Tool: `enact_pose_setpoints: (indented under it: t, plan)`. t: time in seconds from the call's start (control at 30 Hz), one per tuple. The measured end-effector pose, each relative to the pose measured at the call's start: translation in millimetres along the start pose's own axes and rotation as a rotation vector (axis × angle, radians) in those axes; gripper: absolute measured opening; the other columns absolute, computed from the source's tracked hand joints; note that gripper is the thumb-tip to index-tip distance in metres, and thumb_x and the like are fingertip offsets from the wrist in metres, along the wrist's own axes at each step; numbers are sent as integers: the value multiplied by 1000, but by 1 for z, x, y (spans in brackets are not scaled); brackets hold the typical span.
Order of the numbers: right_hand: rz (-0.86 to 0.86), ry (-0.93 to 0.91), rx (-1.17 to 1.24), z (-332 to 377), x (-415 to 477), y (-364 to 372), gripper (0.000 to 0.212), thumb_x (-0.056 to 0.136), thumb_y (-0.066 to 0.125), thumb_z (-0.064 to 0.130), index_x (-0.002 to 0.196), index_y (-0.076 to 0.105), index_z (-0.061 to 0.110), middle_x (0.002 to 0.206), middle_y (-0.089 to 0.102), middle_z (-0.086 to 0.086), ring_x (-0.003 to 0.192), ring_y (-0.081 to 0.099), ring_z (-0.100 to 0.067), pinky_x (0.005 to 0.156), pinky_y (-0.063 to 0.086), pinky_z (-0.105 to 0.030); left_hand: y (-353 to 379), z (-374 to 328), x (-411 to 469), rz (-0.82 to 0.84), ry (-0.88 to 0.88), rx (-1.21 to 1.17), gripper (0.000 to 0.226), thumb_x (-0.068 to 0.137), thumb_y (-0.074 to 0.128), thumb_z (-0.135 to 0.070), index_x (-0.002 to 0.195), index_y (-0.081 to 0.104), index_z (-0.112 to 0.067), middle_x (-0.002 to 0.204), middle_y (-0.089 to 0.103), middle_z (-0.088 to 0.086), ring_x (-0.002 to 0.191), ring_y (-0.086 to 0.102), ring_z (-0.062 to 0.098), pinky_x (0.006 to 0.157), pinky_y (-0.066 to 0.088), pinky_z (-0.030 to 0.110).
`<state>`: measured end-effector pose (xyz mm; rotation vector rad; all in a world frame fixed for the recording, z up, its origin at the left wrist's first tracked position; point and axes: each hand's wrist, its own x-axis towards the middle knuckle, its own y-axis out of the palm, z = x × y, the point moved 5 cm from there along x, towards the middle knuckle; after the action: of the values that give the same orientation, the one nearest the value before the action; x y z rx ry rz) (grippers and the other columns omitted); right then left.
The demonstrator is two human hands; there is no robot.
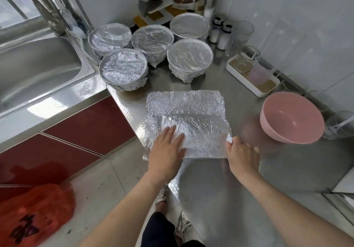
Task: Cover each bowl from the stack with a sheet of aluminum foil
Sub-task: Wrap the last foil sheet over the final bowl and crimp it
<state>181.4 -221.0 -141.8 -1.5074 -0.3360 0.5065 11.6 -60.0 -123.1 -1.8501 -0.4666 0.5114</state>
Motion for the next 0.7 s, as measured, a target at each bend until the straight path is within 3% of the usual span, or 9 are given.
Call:
enact_pose_setpoints:
  t: [0.13,0.3,0.4,0.5,0.6,0.7]
  plan:
    - [-12,-35,-2,0,2,1,20,95,54,26,88,56,8,71,67,-16,79,64,-34,73,36,-41,33,-16,15,95,40,24,65,99,23,-62,155,3,-34,162,-13,1,148,-16,22,119,-8,47]
    - [-129,-96,22,-4,9,-3,24,79,76,16,73,54,9,48,56,-14,53,60,-31,59,40,-38,44,-12,14,99,2,56,68,96,12,-69,152,-10,-39,160,-19,-1,146,-22,21,119,-9,51]
    - [-142,-97,29,-8,17,-2,24,79,76,15,74,54,8,50,57,-15,54,59,-33,60,40,-38,43,-14,18,85,6,45,70,95,15,-71,152,-10,-39,161,-17,-2,147,-21,20,118,-11,51]
    - [-170,-94,-1,-15,23,-4,22,81,75,21,85,58,8,66,62,-17,67,60,-35,64,37,-39,47,-13,17,96,-20,64,73,93,14,-73,152,-12,-39,160,-19,-2,146,-22,20,117,-13,52]
    - [-273,-96,-16,-9,18,-16,33,83,68,27,110,60,9,103,60,-16,95,55,-36,71,40,-43,51,-13,17,106,-38,82,74,92,11,-74,152,-13,-38,159,-22,-2,146,-23,21,116,-14,54]
    - [-267,-403,113,39,-21,-10,51,91,45,31,134,51,4,137,52,-16,129,46,-34,98,34,-47,53,-12,18,116,-40,82,75,92,11,-74,152,-14,-37,158,-25,-3,145,-25,20,115,-17,53]
